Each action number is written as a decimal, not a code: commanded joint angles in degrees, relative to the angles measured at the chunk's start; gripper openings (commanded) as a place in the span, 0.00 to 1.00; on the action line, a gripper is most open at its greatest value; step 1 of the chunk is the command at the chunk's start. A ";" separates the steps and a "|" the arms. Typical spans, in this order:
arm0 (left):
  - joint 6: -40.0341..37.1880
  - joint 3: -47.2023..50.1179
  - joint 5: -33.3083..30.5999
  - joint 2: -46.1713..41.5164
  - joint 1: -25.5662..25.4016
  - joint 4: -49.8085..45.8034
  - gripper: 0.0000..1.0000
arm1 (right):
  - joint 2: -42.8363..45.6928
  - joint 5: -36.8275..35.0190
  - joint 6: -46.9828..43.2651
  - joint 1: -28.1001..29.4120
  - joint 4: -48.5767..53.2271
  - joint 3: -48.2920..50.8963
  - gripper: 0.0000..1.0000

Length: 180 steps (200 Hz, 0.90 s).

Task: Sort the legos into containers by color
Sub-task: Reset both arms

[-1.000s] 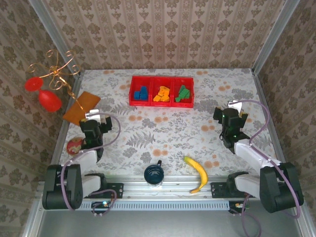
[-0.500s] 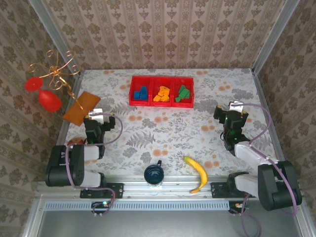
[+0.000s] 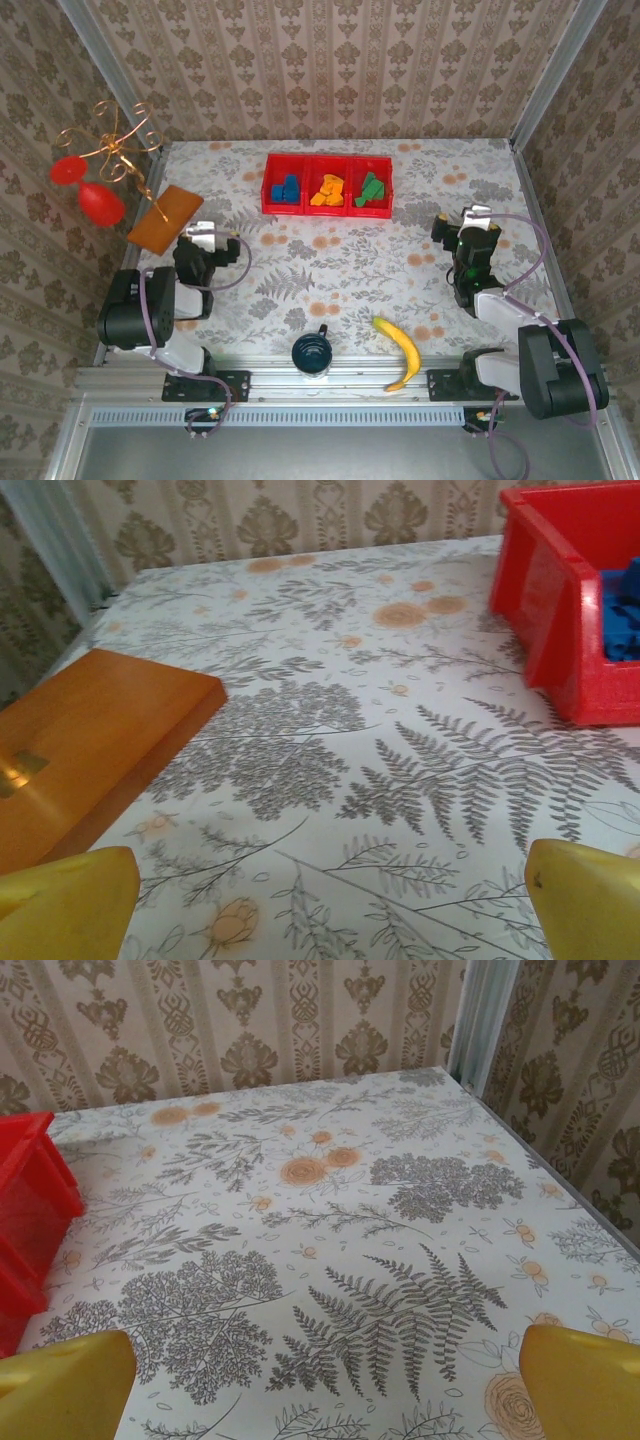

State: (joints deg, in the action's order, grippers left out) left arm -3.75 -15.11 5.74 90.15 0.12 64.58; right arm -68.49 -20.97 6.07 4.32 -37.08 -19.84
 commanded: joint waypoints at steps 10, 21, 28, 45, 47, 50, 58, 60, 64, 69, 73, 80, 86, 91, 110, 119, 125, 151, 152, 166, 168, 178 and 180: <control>-0.08 -5.94 12.87 -0.36 4.07 -7.89 1.00 | -0.41 1.94 -2.77 -0.45 -5.30 1.91 1.00; 0.65 -5.41 13.49 -0.30 4.71 -6.86 1.00 | -0.49 2.32 -3.37 -0.53 -7.06 2.79 1.00; 0.47 -5.60 13.06 -0.33 4.59 -7.15 1.00 | -0.59 2.66 -3.39 -0.73 -7.90 3.18 1.00; 0.32 -5.88 10.96 -0.47 3.94 -7.94 1.00 | -1.43 4.52 -3.17 -1.24 -8.80 3.22 1.00; 0.43 -5.95 10.45 -0.49 3.86 -8.03 1.00 | -1.68 4.71 -3.17 -1.31 -9.08 3.29 1.00; 0.47 -6.05 9.46 -0.48 3.72 -8.34 1.00 | -2.06 4.90 -3.09 -1.33 -9.52 3.31 1.00; 0.73 -6.32 6.53 -0.73 3.17 -9.19 1.00 | -3.15 5.64 -3.08 -1.33 -10.98 3.40 1.00; 0.82 -6.37 5.90 -0.69 3.03 -9.31 1.00 | -3.45 5.74 -3.08 -1.28 -11.41 3.44 1.00; 0.99 -6.48 4.60 -0.68 2.82 -9.62 1.00 | -4.15 6.17 -2.99 -1.39 -12.31 3.49 1.00; 1.03 -6.71 3.17 -0.81 2.54 -10.10 1.00 | -4.82 6.62 -2.93 -1.33 -13.12 3.49 1.00; 1.04 -6.89 2.29 -0.87 2.17 -10.55 1.00 | -5.37 6.89 -2.86 -1.33 -13.70 3.48 1.00; 0.96 -7.16 0.69 -0.90 1.69 -11.10 1.00 | -6.08 7.40 -3.15 -1.33 -14.19 3.28 1.00; 0.79 -7.36 -0.38 -0.88 1.26 -11.62 1.00 | -6.65 7.57 -3.08 -1.33 -13.98 2.97 1.00; 0.85 -7.45 -1.38 -0.88 0.98 -11.75 1.00 | -7.07 7.72 -3.14 -1.33 -14.19 2.83 1.00; 0.94 -7.39 -2.75 -0.98 0.69 -11.75 1.00 | -8.81 9.36 -3.81 -1.37 -15.61 2.87 1.00; 0.94 -7.39 -2.84 -0.96 0.67 -11.75 1.00 | -9.70 10.00 -4.04 -1.33 -16.28 2.87 1.00; 0.94 -7.39 -2.83 -0.96 0.68 -11.75 1.00 | -10.62 10.44 -4.21 -1.34 -17.04 2.74 1.00; 0.85 -7.30 -2.81 -0.94 0.58 -11.59 1.00 | -17.91 12.53 -4.86 -1.41 -22.81 2.71 1.00; 0.85 -7.30 -2.83 -0.94 0.58 -11.58 1.00 | -18.26 12.62 -4.94 -1.41 -23.06 2.62 1.00; 0.85 -7.21 -2.85 -1.01 0.58 -11.42 1.00 | -19.28 13.78 -5.54 -1.38 -20.92 1.10 1.00; 0.87 -7.21 -2.88 -1.02 0.63 -11.41 1.00 | -18.82 13.88 -5.49 -1.41 -19.41 0.58 1.00; 0.82 -7.21 -2.86 -0.97 0.59 -11.41 1.00 | -18.72 13.98 -5.52 -1.42 -15.86 -1.18 1.00; 0.80 -7.21 -2.84 -0.95 0.58 -11.36 1.00 | -18.99 13.89 -5.53 -1.42 -15.73 -1.52 1.00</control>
State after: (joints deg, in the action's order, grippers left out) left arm -3.64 -21.15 3.66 90.15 1.04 52.90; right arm -87.35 -9.15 2.02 3.20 -54.33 -17.54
